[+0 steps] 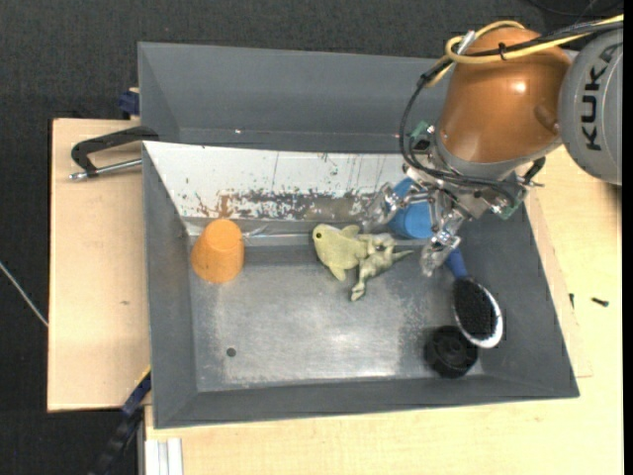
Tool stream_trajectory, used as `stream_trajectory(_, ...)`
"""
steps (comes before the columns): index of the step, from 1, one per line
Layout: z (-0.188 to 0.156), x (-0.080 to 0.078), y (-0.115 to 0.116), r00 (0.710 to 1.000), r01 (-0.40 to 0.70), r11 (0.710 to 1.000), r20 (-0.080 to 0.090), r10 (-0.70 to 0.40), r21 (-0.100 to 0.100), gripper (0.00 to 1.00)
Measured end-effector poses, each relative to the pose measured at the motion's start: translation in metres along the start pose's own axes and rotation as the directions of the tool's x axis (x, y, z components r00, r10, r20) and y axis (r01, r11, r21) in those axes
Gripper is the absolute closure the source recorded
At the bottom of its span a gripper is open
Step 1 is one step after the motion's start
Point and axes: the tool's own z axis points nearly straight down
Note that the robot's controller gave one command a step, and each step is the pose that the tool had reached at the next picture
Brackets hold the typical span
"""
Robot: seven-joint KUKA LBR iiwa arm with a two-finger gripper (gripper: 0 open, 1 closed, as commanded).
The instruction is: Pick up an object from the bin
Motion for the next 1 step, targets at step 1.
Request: stream_trajectory(1, 0.1017, 0.0128, -0.0061, 0.985, -0.170, 0.985, -0.016, 0.170, -0.008, 0.00)
